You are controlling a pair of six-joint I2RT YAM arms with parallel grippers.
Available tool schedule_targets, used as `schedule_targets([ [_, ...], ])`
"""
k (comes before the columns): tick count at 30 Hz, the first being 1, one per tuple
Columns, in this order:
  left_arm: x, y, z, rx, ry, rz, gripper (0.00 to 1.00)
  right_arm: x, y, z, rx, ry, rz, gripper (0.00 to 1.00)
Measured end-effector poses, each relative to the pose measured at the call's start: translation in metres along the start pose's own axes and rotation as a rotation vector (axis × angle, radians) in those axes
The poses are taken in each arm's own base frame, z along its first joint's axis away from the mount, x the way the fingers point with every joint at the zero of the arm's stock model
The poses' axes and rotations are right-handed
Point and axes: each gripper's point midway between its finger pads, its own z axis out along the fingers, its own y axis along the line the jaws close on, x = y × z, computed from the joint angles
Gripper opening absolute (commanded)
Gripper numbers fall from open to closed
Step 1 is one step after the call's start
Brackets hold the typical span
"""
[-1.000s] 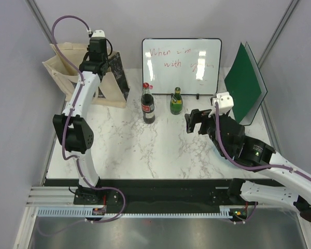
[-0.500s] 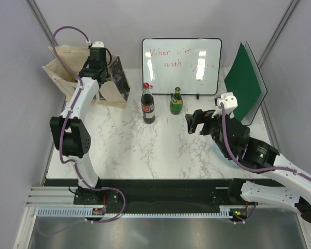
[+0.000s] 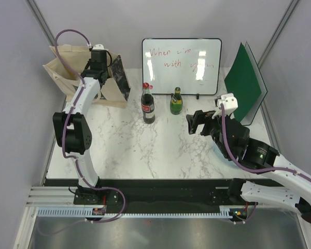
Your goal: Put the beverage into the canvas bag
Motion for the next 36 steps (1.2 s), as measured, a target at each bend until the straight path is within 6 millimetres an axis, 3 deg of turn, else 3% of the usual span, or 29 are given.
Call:
schedule_targets([
  [2, 0.005, 0.0, 0.007, -0.003, 0.01, 0.001, 0.03, -0.001, -0.002, 0.0, 0.009, -0.004, 0.0, 0.98],
  [4, 0.011, 0.001, 0.011, -0.005, 0.017, -0.001, 0.1, -0.001, -0.004, 0.0, 0.017, -0.009, 0.002, 0.98],
  [9, 0.024, 0.0, 0.017, -0.005, 0.039, -0.007, 0.43, 0.001, -0.008, -0.001, 0.032, -0.013, -0.003, 0.98],
  [18, 0.033, -0.021, 0.017, 0.073, 0.058, -0.039, 0.57, 0.004, -0.008, 0.001, 0.034, -0.008, -0.004, 0.98],
  [26, 0.034, -0.02, 0.012, 0.079, 0.072, -0.045, 0.6, 0.006, -0.006, 0.002, 0.033, -0.005, -0.001, 0.98],
  [31, 0.011, -0.013, -0.014, 0.091, 0.03, -0.061, 0.62, 0.006, -0.004, 0.002, 0.021, -0.002, 0.004, 0.98],
  [36, -0.042, -0.004, -0.067, 0.144, -0.098, -0.109, 0.68, 0.007, 0.0, 0.002, 0.002, 0.005, 0.013, 0.98],
])
